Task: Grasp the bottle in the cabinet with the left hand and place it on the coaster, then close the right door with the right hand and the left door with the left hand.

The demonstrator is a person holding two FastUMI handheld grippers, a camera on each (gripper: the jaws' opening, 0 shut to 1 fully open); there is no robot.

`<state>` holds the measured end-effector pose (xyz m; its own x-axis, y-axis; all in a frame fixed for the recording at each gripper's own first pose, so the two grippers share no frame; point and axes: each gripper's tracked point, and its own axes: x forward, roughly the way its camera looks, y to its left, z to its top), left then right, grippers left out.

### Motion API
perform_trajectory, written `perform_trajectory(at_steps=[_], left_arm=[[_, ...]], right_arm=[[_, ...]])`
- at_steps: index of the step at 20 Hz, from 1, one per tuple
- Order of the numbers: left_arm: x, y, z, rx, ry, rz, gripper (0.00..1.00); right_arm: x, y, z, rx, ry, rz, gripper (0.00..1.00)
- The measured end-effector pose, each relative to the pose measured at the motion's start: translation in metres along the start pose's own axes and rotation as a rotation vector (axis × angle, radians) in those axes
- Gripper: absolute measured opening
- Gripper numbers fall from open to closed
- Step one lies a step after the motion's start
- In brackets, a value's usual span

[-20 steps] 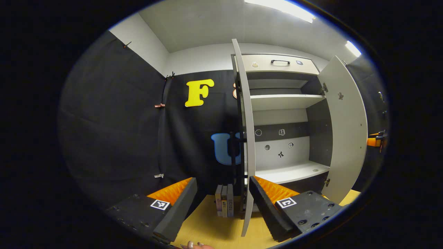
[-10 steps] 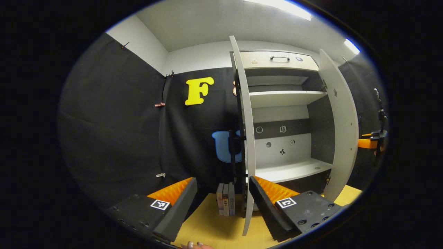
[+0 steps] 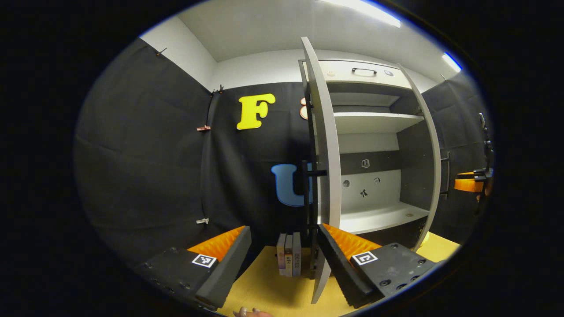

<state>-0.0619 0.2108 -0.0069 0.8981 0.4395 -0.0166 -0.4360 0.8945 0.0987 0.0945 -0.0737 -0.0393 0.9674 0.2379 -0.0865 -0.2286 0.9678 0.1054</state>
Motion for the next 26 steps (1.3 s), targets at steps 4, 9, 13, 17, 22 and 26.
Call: perform_trajectory(at_steps=[4, 9, 13, 17, 22, 26], left_arm=[[0.022, 0.0, 0.006, 0.032, -0.02, -0.034, 0.96], [0.037, -0.006, 0.003, 0.011, -0.022, -0.078, 0.96], [0.036, -0.011, 0.004, -0.006, -0.023, -0.118, 0.91], [0.038, -0.017, 0.003, -0.028, -0.022, -0.146, 0.9], [0.035, -0.047, 0.002, -0.054, -0.021, -0.214, 0.89], [0.043, -0.078, 0.004, -0.074, -0.026, -0.299, 0.89]], right_arm=[[-0.016, -0.008, 0.0, -0.01, 0.002, -0.042, 0.98], [-0.029, -0.015, -0.003, -0.044, 0.012, -0.088, 0.98], [-0.03, -0.012, -0.006, -0.037, 0.024, -0.096, 0.98], [-0.028, -0.008, -0.009, -0.047, 0.032, -0.095, 0.98], [-0.028, -0.009, -0.012, -0.05, 0.043, -0.095, 0.98], [-0.03, -0.01, -0.01, -0.047, 0.04, -0.101, 0.98]])
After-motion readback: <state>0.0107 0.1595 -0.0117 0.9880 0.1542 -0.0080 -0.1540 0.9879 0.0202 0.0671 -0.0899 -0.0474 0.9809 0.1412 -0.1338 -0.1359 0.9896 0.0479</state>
